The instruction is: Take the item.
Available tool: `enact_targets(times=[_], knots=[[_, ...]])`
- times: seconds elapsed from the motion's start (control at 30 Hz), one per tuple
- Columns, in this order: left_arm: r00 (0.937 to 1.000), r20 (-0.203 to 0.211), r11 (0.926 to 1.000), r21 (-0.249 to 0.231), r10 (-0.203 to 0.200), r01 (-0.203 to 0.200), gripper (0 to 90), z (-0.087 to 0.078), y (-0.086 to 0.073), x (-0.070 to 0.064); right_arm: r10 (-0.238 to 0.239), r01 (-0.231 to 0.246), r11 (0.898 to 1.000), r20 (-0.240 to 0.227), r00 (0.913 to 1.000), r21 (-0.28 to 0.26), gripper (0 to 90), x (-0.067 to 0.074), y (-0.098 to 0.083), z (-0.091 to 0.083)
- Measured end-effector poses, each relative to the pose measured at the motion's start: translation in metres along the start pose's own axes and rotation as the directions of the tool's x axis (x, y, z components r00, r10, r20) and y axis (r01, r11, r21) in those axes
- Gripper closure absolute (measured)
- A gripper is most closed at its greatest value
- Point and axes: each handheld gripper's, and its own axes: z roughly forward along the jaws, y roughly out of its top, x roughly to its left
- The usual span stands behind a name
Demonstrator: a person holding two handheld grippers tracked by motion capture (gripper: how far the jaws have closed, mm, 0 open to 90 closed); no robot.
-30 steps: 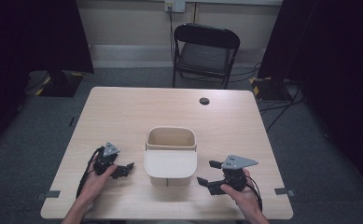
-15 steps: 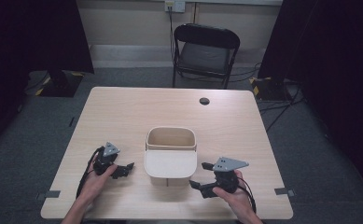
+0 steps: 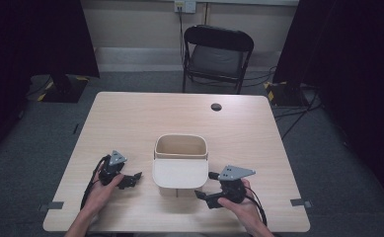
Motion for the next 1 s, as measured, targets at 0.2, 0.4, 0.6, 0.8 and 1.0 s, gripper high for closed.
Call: enact_targets(times=[0.2,0.4,0.6,0.8,1.0], knots=[[1.0000,0.000,1.0000,0.000,0.002,-0.002,10.9,0.000,0.000,0.000,0.007,-0.007,1.000,0.006,1.0000,0.026,18.6,-0.001,-0.004,0.010],[1.0000,0.000,1.0000,0.001,0.001,-0.001,10.9,0.000,0.000,0.000,0.014,-0.013,1.000,0.021,0.9997,-0.009,18.9,-0.004,-0.001,0.008],[1.0000,0.000,1.0000,-0.001,-0.001,0.001,10.9,0.000,0.000,0.000,0.009,-0.009,0.999,0.016,0.9998,-0.037,19.2,-0.002,0.003,0.005],[1.0000,0.001,1.0000,-0.001,0.000,0.000,10.8,0.000,0.000,0.000,0.009,-0.009,0.999,0.012,0.9999,-0.049,19.2,-0.002,0.006,0.002],[1.0000,0.003,1.0000,0.000,0.002,-0.002,10.8,0.000,0.000,0.000,0.007,-0.006,0.998,0.010,0.9999,-0.059,18.7,-0.001,0.009,-0.001]])
